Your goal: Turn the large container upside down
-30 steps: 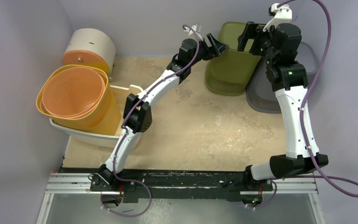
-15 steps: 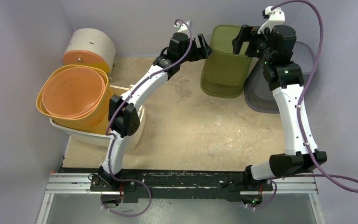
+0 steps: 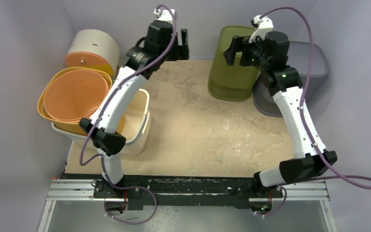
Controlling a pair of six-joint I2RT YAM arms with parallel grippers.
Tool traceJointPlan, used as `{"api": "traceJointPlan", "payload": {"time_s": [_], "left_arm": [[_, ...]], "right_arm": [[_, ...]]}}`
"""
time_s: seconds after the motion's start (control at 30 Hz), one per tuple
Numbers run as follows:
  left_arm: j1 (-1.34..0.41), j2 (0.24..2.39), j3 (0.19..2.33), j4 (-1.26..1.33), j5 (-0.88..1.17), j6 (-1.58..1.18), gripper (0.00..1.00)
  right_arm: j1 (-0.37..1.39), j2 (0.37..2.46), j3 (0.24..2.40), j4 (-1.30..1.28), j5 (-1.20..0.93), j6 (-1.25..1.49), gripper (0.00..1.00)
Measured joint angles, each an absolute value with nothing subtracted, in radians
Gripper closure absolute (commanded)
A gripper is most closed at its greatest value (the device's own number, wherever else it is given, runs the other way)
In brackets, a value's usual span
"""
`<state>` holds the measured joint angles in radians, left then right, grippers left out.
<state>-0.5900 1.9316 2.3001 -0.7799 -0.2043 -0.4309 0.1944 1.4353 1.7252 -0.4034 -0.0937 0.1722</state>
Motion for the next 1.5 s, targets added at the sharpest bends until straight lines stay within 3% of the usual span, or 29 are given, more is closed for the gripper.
{"api": "traceJointPlan", "payload": {"time_s": [0.2,0.47,0.67,0.93,1.17,1.5], "left_arm": [[-0.589,1.698,2.326,-0.974,-0.434,-0.389,0.26],[-0.589,1.478,2.306,-1.148,-0.757,-0.389,0.32],[-0.551,1.426,2.104,-1.232,-0.915,-0.460,0.37],[-0.366,1.413,1.921,-1.225,-0.907,-0.483,0.43],[-0.185,1.362,1.840,-1.155,-0.767,-0.475,0.45],[-0.149,1.361,1.769,-1.067,-0.583,-0.476,0.45]], "right_arm": [[0.366,1.460,1.709,-0.393,-0.135,0.189,0.00],[0.433,1.496,1.687,-0.390,-0.180,0.206,0.00],[0.441,1.496,1.659,-0.387,-0.207,0.213,0.00],[0.443,1.494,1.638,-0.381,-0.213,0.215,0.00],[0.443,1.490,1.625,-0.377,-0.213,0.219,0.00],[0.443,1.485,1.613,-0.366,-0.212,0.236,0.00]]}}
